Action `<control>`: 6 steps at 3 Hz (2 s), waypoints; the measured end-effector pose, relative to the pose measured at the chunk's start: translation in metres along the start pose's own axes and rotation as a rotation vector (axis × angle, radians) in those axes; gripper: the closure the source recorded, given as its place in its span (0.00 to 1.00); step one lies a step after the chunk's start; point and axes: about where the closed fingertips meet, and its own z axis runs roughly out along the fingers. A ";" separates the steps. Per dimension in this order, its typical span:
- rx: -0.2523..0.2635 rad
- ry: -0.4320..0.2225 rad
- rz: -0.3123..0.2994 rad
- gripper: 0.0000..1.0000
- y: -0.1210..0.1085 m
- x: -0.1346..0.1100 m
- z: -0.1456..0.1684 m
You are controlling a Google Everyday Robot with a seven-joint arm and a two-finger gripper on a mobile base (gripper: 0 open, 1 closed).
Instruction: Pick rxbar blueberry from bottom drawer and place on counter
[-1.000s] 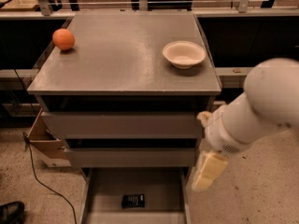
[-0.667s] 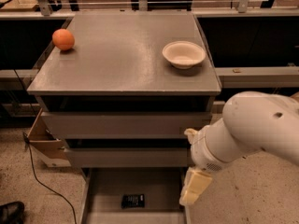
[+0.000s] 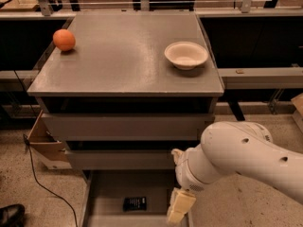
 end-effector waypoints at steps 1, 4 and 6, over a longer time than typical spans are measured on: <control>0.015 -0.012 -0.016 0.00 -0.005 -0.001 0.021; 0.036 0.039 -0.007 0.00 -0.036 0.050 0.180; 0.061 -0.017 0.013 0.00 -0.048 0.070 0.243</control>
Offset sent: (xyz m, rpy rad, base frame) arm 0.0596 0.0290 -0.1445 -0.0478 -0.0570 -0.0014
